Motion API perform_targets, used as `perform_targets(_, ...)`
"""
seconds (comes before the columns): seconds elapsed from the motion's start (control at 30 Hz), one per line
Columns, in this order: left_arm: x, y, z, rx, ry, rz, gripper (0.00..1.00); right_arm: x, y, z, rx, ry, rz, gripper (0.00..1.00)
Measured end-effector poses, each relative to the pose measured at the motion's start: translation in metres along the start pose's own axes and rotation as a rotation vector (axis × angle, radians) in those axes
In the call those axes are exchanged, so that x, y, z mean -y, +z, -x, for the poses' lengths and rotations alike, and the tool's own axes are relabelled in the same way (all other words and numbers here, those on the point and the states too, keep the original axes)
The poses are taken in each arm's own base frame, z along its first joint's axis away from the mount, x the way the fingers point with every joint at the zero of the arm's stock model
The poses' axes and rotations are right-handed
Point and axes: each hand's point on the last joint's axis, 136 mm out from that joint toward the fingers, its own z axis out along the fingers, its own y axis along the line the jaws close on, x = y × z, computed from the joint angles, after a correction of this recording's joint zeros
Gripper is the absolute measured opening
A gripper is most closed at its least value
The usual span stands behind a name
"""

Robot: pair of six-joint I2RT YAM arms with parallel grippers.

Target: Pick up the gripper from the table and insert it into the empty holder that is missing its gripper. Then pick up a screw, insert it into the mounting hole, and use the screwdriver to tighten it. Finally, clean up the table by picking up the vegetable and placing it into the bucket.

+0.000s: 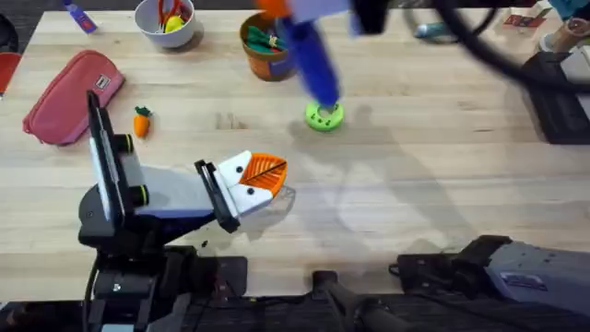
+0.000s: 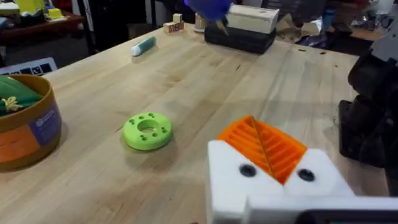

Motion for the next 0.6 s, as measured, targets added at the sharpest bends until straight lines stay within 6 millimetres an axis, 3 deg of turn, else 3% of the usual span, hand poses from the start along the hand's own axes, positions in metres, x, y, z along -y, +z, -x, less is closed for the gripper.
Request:
perform_targets(0.07,0.0,0.0,0.0,0.0,0.001,0.0,0.007,0.024,-0.015,-0.008,-0.057,-0.043,-0.12,0.023)
perform_targets(0.17,0.0,0.0,0.0,0.0,0.0,0.0,0.007,0.053,-0.035,-0.038,-0.205,-0.105,-0.248,0.023)
perform_targets(0.33,0.0,0.0,0.0,0.0,0.0,0.0,0.007,0.071,-0.059,-0.107,-0.508,-0.177,-0.265,0.023)
perform_targets(0.43,0.0,0.0,0.0,0.0,0.0,0.0,0.007,0.081,-0.066,-0.144,-0.659,-0.179,-0.233,0.023)
perform_targets(0.6,0.0,0.0,0.0,0.0,0.0,0.0,0.007,0.119,-0.058,-0.192,-0.823,-0.167,-0.233,0.023)
